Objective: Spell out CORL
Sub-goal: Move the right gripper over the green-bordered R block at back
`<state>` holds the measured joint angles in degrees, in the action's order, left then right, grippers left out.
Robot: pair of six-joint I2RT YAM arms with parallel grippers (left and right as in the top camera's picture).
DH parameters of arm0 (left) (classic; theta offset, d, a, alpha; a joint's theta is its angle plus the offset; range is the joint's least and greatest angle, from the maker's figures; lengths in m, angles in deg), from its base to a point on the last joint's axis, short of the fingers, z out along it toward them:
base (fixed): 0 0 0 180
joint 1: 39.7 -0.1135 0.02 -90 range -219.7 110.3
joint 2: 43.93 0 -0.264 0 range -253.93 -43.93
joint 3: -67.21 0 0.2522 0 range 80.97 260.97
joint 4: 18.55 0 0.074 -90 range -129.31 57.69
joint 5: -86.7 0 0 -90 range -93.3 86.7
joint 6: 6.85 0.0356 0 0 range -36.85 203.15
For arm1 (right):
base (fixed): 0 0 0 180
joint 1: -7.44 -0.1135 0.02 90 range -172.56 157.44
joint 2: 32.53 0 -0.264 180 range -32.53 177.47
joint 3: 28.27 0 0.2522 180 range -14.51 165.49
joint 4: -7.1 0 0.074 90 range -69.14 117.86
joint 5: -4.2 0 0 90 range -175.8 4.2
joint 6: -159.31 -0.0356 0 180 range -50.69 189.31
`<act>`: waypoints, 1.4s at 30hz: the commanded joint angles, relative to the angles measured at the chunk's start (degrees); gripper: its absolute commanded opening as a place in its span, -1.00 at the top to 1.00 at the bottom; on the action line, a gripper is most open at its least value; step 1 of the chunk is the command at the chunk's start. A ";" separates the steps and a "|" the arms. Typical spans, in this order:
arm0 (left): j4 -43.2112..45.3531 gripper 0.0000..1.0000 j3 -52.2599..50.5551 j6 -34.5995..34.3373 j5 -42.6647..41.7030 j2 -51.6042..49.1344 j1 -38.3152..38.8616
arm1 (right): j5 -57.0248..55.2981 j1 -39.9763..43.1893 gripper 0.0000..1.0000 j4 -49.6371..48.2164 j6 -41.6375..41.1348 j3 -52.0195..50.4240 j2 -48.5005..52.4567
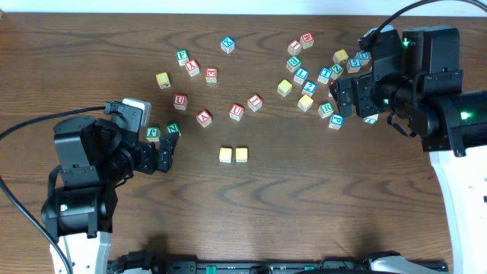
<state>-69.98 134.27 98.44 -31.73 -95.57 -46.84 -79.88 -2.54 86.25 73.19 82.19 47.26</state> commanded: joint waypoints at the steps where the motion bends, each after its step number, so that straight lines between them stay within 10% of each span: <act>1: -0.07 -0.96 1.36 0.98 -0.94 -0.63 -0.20 | -3.48 0.13 -0.99 0.35 -1.07 1.16 0.39; 19: -0.04 -0.96 1.36 0.96 -0.96 -2.23 -0.17 | -6.62 0.13 -0.98 24.09 -3.80 30.97 26.67; 42: -0.02 -0.96 1.36 0.96 -0.94 -2.23 -0.17 | -8.92 -2.71 -0.93 22.40 -5.31 29.29 39.41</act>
<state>-69.85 134.27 98.46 -31.73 -97.84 -46.84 -90.86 -5.56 109.13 68.47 112.38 86.82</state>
